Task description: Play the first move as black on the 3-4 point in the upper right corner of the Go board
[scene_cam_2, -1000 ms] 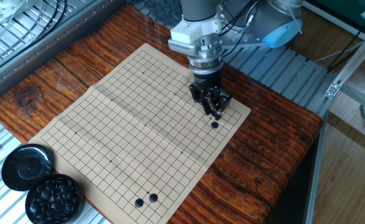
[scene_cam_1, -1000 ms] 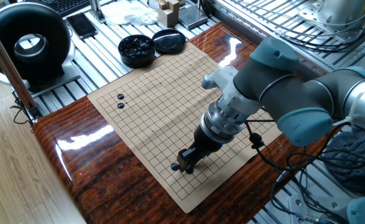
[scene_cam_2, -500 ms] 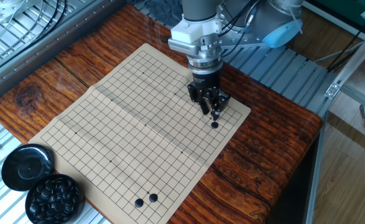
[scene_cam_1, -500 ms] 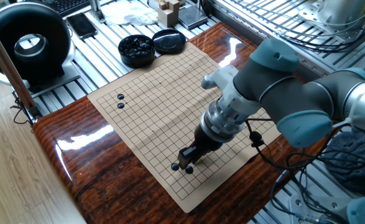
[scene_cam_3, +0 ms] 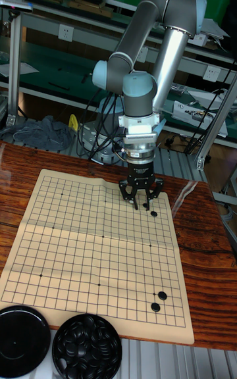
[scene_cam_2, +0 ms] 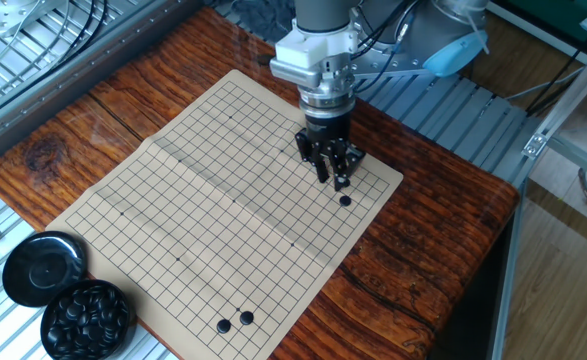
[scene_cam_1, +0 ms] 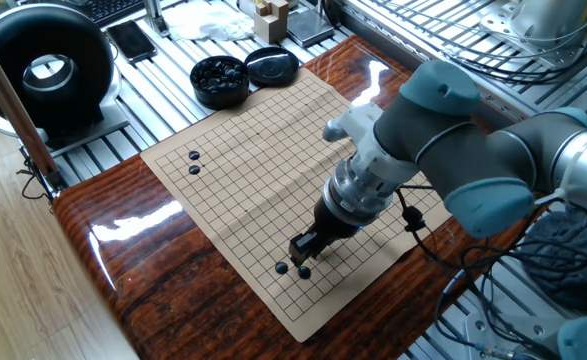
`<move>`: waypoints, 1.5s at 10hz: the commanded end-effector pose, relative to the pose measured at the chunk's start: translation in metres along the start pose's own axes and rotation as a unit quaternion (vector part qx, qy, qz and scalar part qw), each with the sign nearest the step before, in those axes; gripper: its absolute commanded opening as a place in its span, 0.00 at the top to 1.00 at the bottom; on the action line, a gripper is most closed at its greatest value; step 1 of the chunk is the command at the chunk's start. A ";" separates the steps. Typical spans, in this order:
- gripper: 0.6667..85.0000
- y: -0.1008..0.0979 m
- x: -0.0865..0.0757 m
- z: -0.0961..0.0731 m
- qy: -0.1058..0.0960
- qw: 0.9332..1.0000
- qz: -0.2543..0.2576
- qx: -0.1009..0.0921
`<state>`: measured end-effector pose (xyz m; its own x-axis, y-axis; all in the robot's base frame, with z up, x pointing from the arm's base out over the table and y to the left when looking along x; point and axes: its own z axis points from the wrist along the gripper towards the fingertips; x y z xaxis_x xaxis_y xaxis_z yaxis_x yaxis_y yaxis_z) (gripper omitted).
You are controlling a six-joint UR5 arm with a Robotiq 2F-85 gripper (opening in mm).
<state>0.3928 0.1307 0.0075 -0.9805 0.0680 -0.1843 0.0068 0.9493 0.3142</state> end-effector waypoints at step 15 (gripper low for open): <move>0.99 -0.035 -0.084 -0.070 0.021 0.996 -0.015 0.085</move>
<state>0.4560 0.0665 0.0732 -0.9883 0.0253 -0.1506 0.0071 0.9927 0.1201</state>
